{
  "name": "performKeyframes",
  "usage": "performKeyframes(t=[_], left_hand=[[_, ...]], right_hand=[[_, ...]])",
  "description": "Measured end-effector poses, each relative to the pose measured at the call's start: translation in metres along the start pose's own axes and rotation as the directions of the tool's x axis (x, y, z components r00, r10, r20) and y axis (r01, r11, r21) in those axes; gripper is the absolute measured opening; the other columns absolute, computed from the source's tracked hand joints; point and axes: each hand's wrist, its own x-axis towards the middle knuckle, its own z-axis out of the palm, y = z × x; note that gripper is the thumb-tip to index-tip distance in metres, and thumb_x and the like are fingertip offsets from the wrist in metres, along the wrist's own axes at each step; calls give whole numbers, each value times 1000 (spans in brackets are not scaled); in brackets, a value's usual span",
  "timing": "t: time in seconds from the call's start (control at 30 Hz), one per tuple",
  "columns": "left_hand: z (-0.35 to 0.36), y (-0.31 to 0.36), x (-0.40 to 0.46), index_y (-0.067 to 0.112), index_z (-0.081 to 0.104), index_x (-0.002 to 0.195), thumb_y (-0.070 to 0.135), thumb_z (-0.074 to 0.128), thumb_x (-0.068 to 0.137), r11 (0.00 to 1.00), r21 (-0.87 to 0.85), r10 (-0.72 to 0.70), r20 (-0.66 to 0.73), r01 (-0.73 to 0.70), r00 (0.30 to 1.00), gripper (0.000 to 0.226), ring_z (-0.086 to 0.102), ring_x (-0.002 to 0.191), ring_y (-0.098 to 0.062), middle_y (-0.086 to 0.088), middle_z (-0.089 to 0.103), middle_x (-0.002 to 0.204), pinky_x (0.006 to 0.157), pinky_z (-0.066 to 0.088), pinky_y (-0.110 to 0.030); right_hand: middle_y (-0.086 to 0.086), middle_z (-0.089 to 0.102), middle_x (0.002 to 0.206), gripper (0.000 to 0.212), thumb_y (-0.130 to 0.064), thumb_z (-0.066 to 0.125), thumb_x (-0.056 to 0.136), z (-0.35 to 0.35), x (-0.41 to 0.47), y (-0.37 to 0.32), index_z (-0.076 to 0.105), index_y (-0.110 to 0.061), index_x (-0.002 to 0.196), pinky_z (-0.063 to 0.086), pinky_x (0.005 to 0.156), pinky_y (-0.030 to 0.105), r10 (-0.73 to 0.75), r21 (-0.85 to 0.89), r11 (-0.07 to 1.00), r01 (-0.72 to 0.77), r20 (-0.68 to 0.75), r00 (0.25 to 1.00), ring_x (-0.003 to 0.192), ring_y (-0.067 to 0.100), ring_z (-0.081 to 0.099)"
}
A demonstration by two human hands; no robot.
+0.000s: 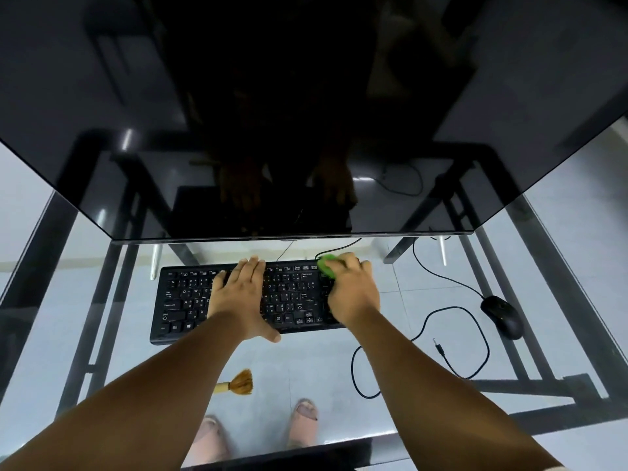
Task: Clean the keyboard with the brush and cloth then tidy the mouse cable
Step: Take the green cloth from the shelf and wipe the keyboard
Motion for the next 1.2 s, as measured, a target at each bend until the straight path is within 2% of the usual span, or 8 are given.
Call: performKeyframes(t=[0.13, 0.23, 0.37, 0.6, 0.73, 0.83, 1.07, 1.2], left_hand=[[3, -5, -5, 18, -12, 154, 83, 68, 50, 999, -35, -17, -33, 16, 999, 147, -10, 150, -17, 2, -13, 163, 121, 1, -45], [9, -11, -10, 17, -10, 154, 87, 63, 51, 997, -77, -30, -65, 24, 997, 145, -11, 149, -16, 2, -13, 163, 122, 0, -44], [15, -24, -18, 18, -9, 154, 84, 64, 54, 995, -102, -28, -92, 18, 995, 141, -10, 150, -15, 4, -12, 163, 122, 0, -44], [13, -56, -29, 15, -7, 154, 83, 66, 52, 992, -98, -86, -115, 75, 990, 143, -9, 150, -18, 0, -10, 163, 121, 0, -44], [13, -77, -36, 14, -7, 154, 83, 68, 51, 987, -101, -135, -127, 123, 983, 144, -9, 150, -21, -4, -11, 163, 122, 2, -44], [15, -85, -39, 14, -9, 154, 85, 67, 49, 981, -100, -176, -107, 165, 979, 147, -11, 150, -25, -7, -13, 162, 121, 2, -45], [18, -90, -47, 13, -8, 154, 81, 73, 47, 964, -168, -224, -105, 205, 969, 150, -1, 150, -26, -10, -8, 163, 120, 9, -43], [16, -103, -48, 12, -7, 154, 76, 76, 49, 968, -180, -194, -115, 172, 974, 148, 8, 150, -23, -6, -3, 163, 120, 17, -41]], right_hand=[[-19, 48, 126, 64, 3, 47, 84, 7, -15, 2, 59, -41, 128, 53, 74, 30, -260, -19, 965, 261, 48, 964, 103, 16, 37], [-18, 51, 121, 55, 0, 46, 86, 4, -18, 17, 66, -39, 120, 50, 62, 27, -151, 16, 988, 151, -39, 988, 101, 14, 39], [-12, 47, 129, 55, -5, 46, 87, 13, -12, -2, 57, -34, 132, 53, 76, 32, 17, 8, 1000, -17, -82, 997, 109, 20, 37], [-19, 53, 127, 64, 6, 49, 81, 27, -32, -3, 62, -39, 124, 55, 75, 33, -400, -36, 914, 404, 74, 913, 100, 17, 42], [-14, 59, 120, 59, 9, 48, 80, 25, -31, 13, 71, -33, 115, 54, 77, 34, -236, -7, 972, 237, -111, 965, 95, 20, 45], [-9, 54, 128, 61, 6, 45, 82, 28, -25, -16, 64, -30, 127, 51, 86, 33, -88, 6, 996, 89, -124, 988, 103, 23, 41], [-17, 50, 133, 69, 9, 47, 81, 50, -37, -52, 60, -37, 130, 48, 84, 30, -467, -41, 879, 475, 126, 875, 98, 16, 37], [-15, 58, 120, 56, 7, 49, 81, 43, -34, -33, 71, -30, 116, 53, 78, 32, -328, -5, 944, 329, -45, 943, 94, 16, 41]])
